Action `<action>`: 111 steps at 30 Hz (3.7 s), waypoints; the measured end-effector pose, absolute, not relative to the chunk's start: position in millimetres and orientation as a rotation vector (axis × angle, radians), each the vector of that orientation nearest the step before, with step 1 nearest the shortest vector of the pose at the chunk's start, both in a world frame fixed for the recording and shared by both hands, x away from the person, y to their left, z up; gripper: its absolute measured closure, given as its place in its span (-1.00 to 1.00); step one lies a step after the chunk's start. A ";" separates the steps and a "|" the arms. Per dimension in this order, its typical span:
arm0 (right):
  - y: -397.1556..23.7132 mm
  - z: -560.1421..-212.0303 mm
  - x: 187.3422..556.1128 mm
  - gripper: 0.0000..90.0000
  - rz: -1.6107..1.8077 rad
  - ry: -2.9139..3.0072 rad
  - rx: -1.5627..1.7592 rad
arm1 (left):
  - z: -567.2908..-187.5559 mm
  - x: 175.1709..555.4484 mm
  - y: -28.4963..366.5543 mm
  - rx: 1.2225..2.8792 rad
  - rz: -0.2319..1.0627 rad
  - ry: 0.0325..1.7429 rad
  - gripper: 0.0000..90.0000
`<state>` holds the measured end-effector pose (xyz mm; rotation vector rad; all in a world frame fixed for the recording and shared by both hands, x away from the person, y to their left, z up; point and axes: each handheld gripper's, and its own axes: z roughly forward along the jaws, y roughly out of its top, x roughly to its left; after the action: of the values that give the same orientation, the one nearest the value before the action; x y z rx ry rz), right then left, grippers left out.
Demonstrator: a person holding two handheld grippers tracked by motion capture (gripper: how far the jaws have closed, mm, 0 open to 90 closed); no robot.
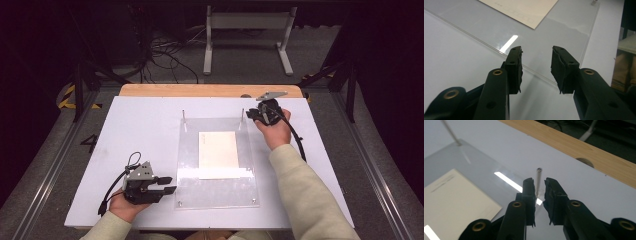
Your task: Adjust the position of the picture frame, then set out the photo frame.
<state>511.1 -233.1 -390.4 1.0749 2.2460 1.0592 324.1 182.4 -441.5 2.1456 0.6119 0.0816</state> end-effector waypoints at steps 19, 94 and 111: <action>-258.5 -403.9 335.2 0.53 1.239 2.479 0.716 | -439.9 304.9 173.7 2.181 0.009 0.549 0.28; -250.9 -395.1 328.3 0.34 1.324 2.486 0.677 | -437.6 313.2 185.0 2.049 0.207 0.570 0.14; -239.8 -368.4 404.1 0.67 1.119 2.338 0.859 | -440.0 317.2 196.8 2.006 0.250 0.644 0.12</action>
<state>404.1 -239.8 -368.4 0.8592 2.3380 1.1188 317.2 196.8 -440.0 2.0063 0.6445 0.2498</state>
